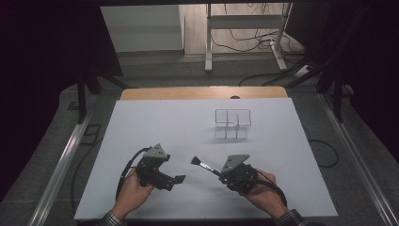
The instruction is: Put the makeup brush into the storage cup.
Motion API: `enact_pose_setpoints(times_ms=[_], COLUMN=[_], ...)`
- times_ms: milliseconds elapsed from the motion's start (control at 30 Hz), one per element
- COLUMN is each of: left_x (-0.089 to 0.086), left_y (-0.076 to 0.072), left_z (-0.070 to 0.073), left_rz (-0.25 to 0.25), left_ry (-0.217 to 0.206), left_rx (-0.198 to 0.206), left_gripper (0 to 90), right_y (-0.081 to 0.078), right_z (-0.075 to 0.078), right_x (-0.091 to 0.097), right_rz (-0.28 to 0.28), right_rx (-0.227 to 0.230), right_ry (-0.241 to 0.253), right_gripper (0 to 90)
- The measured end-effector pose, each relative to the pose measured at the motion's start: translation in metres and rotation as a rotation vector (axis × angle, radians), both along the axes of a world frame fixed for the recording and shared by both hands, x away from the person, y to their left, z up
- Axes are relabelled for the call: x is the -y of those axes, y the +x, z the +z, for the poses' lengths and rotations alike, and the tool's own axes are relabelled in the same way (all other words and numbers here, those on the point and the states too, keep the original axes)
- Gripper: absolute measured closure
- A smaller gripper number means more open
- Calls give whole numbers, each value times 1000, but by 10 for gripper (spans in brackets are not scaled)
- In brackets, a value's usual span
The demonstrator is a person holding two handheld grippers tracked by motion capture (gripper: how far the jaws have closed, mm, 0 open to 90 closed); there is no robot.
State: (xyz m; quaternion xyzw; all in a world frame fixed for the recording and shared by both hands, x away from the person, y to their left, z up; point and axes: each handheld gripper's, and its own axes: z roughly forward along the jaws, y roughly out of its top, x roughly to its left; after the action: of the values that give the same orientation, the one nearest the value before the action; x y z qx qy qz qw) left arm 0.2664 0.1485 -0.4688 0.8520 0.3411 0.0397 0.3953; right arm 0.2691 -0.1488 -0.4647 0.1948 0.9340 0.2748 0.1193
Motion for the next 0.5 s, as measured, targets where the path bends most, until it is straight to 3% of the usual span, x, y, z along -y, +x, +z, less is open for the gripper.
enact_pose_setpoints(times_ms=[300,500], left_x=[-10,-11], left_y=[-9,-8], left_z=[-4,-5], left_rz=[58,59], left_ry=[-85,-127], left_rx=[-36,-67], left_gripper=[29,32], right_y=[-1,-1], right_z=[1,2], right_x=[2,2], right_rz=[-30,-48], right_rx=[12,24], right_ry=[37,63], right_gripper=[780,781])
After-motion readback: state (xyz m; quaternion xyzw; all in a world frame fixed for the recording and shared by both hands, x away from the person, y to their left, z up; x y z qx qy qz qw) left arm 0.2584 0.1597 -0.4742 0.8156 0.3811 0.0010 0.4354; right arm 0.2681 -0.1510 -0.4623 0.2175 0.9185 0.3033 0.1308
